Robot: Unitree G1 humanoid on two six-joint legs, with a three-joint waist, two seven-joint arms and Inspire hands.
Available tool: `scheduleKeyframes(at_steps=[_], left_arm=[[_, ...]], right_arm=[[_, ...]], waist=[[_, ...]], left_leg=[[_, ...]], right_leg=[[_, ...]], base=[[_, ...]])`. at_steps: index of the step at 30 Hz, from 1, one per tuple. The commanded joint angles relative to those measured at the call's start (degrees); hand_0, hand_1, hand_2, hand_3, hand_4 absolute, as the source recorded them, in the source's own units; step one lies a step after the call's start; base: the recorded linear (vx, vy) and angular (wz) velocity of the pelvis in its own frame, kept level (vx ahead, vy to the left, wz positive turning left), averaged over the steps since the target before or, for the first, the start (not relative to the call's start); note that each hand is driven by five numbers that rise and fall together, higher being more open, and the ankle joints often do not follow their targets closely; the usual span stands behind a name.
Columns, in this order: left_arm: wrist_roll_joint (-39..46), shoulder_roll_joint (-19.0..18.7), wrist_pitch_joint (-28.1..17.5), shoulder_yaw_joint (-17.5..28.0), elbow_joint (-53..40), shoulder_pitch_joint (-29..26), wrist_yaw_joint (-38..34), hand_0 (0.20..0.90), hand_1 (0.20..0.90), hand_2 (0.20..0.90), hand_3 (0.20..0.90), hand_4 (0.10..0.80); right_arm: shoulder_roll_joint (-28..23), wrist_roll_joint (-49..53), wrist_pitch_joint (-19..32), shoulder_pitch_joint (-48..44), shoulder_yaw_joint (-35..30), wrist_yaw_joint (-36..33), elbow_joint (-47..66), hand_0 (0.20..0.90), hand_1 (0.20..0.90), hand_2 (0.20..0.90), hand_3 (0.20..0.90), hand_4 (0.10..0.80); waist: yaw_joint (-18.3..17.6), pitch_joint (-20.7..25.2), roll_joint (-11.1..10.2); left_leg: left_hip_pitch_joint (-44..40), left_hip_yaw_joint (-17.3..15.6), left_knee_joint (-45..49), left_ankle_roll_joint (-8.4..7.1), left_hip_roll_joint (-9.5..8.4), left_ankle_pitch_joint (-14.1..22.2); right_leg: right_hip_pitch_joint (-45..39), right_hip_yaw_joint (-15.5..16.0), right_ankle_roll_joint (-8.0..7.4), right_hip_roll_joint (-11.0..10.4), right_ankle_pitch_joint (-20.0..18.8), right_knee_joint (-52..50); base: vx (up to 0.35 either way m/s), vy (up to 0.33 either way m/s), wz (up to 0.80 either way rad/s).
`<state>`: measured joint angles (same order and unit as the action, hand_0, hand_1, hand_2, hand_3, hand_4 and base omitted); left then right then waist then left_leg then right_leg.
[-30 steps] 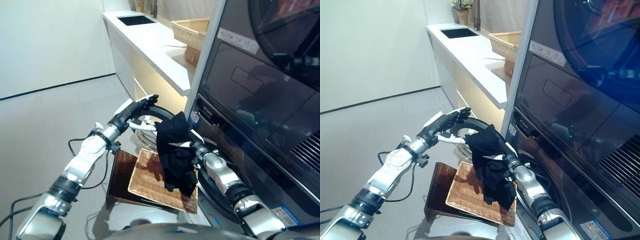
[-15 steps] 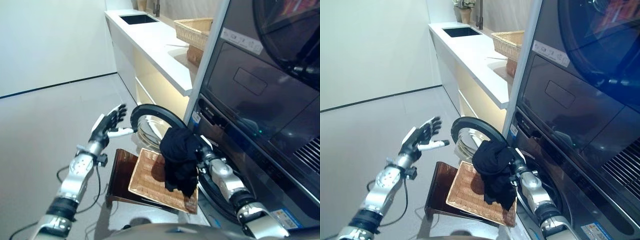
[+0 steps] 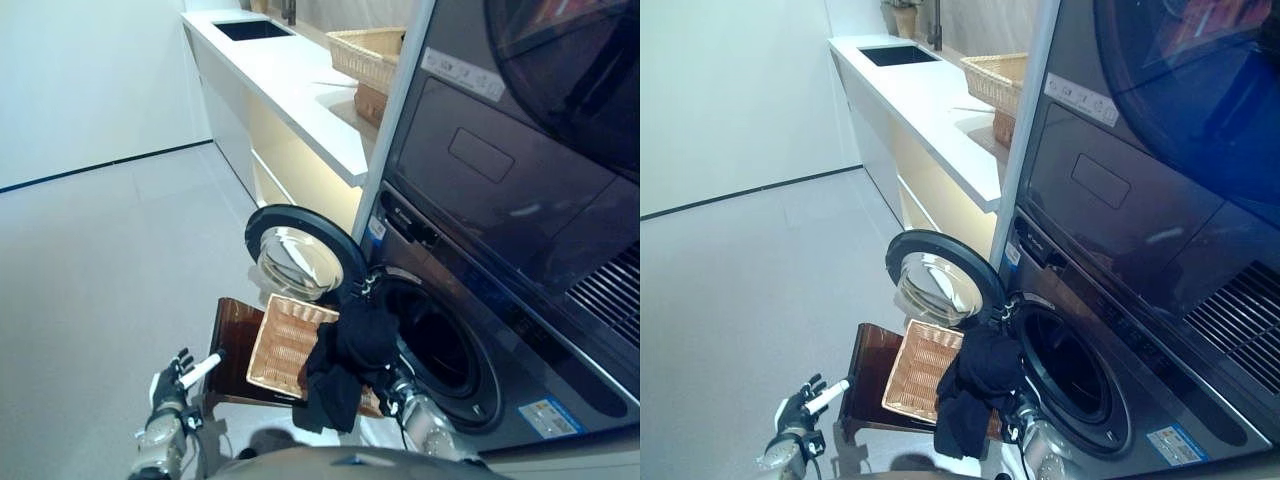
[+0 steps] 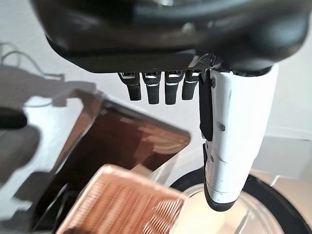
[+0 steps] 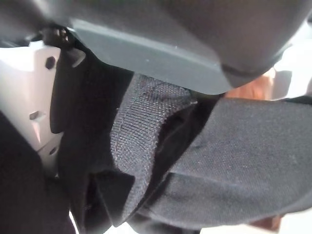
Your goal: Pick up the clothes and place them into the washing machine
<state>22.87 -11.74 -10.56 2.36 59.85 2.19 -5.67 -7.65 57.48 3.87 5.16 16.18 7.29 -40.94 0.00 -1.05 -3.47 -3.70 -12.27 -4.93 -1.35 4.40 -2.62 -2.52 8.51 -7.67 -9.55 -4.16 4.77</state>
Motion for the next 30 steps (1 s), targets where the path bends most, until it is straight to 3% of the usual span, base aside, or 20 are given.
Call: scheduleKeyframes(at_steps=[1, 6, 15, 22, 30], left_arm=[[0.18, -0.69, -3.26, 0.04, 4.9, -7.02, 0.24, 0.9, 0.9, 0.9, 0.9, 0.8], [1.06, 1.25, -2.78, -1.2, 7.87, -6.99, 0.83, 0.9, 0.9, 0.9, 0.9, 0.8], [-1.58, 4.36, -3.75, -11.41, 4.1, -6.82, 1.21, 0.9, 0.9, 0.9, 0.9, 0.8], [2.47, 4.15, -6.17, -19.63, -5.21, -8.18, 1.26, 0.9, 0.9, 0.9, 0.9, 0.8], [6.1, 2.73, -8.04, -24.82, -16.28, -7.09, 1.63, 0.9, 0.9, 0.9, 0.9, 0.8]], right_arm=[[2.61, 8.58, 4.5, -4.6, -1.47, 4.39, 3.6, 0.2, 0.2, 0.2, 0.2, 0.3], [4.98, 14.15, 5.01, -4.46, -2.83, 4.17, -0.48, 0.2, 0.2, 0.2, 0.2, 0.3], [5.36, 19.03, 9.51, -12.77, -7.06, 0.22, -3.42, 0.2, 0.2, 0.2, 0.2, 0.3], [3.97, 21.32, 13.59, -21.63, -8.63, -3.69, -3.83, 0.2, 0.2, 0.2, 0.2, 0.3], [1.89, 25.38, 18.84, -29.37, -14.05, -6.77, -3.61, 0.2, 0.2, 0.2, 0.2, 0.3]], waist=[[0.08, 2.08, 1.04], [-0.45, 2.33, 1.23], [-0.37, -0.04, 2.51], [0.97, -5.0, 5.06], [2.92, -10.45, 9.0]], left_leg=[[-1.92, 0.83, -0.07, -2.12, -0.38, 1.51], [-2.18, 0.43, -0.07, -2.16, -0.45, 1.82], [0.11, 0.64, -0.07, -1.71, -0.65, 1.37], [7.86, 2.12, -0.07, -1.46, -1.47, -1.3], [14.53, 3.75, -0.07, -1.61, -2.47, -3.02]], right_leg=[[0.13, 0.41, -1.17, -0.49, -3.37, -0.73], [0.08, 0.14, -1.16, -0.42, -3.4, -0.49], [2.74, -0.85, -1.18, -0.83, -3.84, -0.78], [9.38, -0.04, -1.19, -1.97, -5.67, -1.15], [15.46, 0.7, -1.1, -3.43, -6.64, -2.0]], base=[[0.019, 0.004, -0.04], [0.006, 0.005, -0.02], [-0.037, 0.0, -0.03], [-0.15, -0.002, 0.02], [-0.072, 0.001, 0.16]])
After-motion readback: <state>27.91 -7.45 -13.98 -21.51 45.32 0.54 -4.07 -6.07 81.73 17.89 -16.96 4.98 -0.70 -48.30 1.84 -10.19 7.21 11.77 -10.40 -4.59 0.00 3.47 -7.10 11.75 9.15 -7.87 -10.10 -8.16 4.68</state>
